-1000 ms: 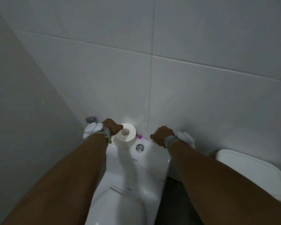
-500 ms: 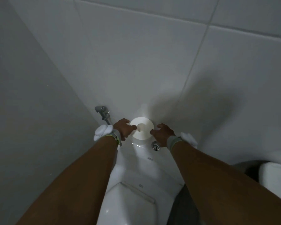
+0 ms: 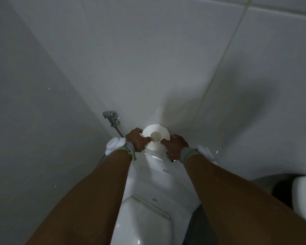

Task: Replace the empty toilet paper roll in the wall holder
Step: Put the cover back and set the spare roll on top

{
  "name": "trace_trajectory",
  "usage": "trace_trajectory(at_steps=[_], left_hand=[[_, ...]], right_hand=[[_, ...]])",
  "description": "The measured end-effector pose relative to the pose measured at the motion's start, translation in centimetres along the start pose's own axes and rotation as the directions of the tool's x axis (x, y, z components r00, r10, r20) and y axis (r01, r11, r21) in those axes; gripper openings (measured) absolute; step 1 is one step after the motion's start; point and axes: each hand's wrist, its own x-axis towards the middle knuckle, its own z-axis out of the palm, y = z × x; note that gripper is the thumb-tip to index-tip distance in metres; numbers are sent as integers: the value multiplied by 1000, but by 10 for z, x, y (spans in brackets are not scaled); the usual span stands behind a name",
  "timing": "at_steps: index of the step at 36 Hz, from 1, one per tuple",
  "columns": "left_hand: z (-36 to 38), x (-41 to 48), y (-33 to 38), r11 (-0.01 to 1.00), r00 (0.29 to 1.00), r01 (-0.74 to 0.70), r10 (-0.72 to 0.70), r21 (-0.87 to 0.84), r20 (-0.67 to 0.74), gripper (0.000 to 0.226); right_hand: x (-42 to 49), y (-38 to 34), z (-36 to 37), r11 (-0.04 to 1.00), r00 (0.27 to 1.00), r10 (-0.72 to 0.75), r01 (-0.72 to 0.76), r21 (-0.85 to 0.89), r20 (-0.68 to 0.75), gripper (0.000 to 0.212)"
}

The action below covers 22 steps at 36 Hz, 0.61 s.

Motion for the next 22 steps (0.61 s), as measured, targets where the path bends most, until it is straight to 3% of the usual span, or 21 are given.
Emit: trace_trajectory(at_steps=[6,15,22], left_hand=[[4,-9,-1,1000,1000,-21,21,-16,18,53],[4,-55,18,998,998,-62,61,13,17,42],[16,-105,42,993,991,-118,117,21,59,41]], right_hand=[[-12,1,-4,998,998,-29,26,-55,-54,46],[-52,8,-20,997,993,6,3,83,-114,47],[-95,22,-56,995,980,-45,62,83,-191,45]])
